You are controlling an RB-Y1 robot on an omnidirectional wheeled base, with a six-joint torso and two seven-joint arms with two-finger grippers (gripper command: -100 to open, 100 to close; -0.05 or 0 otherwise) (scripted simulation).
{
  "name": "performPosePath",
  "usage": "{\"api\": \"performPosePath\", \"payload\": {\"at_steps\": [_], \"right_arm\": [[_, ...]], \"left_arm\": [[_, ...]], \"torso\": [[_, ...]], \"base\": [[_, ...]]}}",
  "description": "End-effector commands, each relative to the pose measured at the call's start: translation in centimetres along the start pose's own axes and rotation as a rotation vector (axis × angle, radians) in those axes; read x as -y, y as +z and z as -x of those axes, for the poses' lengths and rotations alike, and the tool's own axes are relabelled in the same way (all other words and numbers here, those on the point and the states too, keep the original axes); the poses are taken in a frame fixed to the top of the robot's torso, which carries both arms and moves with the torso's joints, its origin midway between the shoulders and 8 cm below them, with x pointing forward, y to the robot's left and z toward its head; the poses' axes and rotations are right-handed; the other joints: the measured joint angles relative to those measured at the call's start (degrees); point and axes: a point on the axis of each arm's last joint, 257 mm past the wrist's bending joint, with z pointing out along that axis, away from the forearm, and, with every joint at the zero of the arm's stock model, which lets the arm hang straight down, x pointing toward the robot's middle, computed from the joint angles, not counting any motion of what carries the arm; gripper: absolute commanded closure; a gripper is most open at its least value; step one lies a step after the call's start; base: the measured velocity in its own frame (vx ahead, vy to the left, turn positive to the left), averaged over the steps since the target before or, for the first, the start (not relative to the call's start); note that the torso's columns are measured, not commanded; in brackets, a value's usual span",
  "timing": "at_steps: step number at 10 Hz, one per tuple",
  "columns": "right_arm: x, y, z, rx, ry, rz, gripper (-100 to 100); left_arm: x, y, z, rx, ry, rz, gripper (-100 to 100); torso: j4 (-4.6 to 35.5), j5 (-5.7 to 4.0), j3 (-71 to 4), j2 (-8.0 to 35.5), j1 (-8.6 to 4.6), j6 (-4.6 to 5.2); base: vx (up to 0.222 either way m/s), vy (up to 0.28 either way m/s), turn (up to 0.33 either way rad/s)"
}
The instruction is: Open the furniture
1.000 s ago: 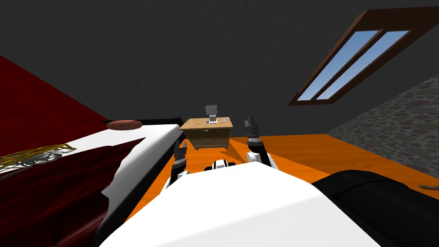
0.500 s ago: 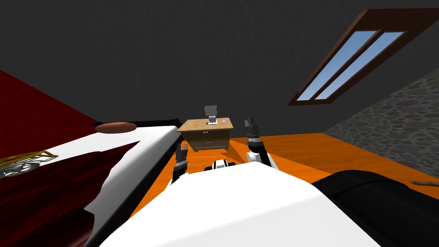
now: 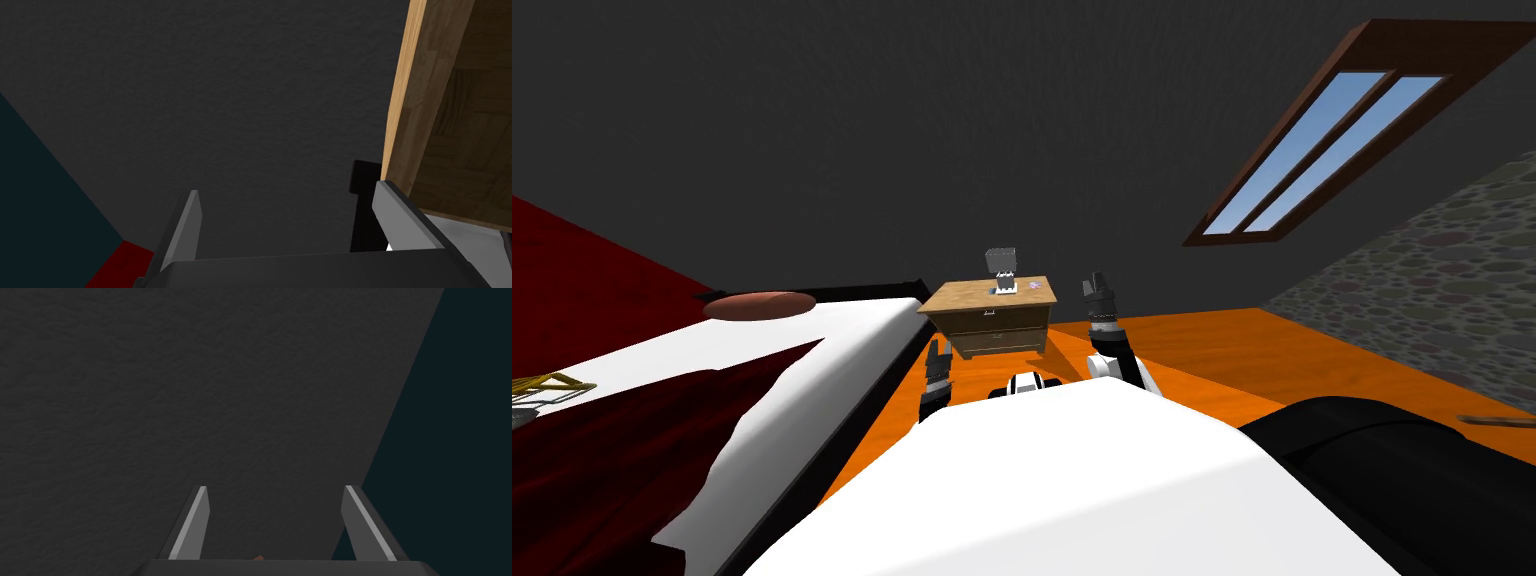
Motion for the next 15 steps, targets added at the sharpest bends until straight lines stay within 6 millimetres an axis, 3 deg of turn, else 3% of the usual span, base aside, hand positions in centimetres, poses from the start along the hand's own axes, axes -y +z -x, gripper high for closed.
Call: {"api": "performPosePath", "payload": {"at_steps": [1, 11, 15], "right_arm": [[0.0, 0.0, 0.0, 0.0, 0.0, 0.0, 0], [0.0, 0.0, 0.0, 0.0, 0.0, 0.0, 0], [0.0, 0.0, 0.0, 0.0, 0.0, 0.0, 0]], "left_arm": [[-1.4, -1.1, 0.1, 0.0, 0.009, 0.027, -100], [-5.7, -5.1, -1.4, -0.025, 0.035, 0.114, -100], [-7.8, -7.8, -3.6, -0.057, 0.04, 0.163, -100]], "torso": [[0.0, 0.0, 0.0, 0.0, 0.01, 0.01], [0.0, -0.01, 0.0, 0.0, -0.01, 0.01], [0.0, -0.01, -0.1, -0.2, 0.0, 0.0]], "base": [[0.075, 0.003, -0.032], [0.083, 0.001, -0.043], [0.131, -0.009, -0.071]]}}
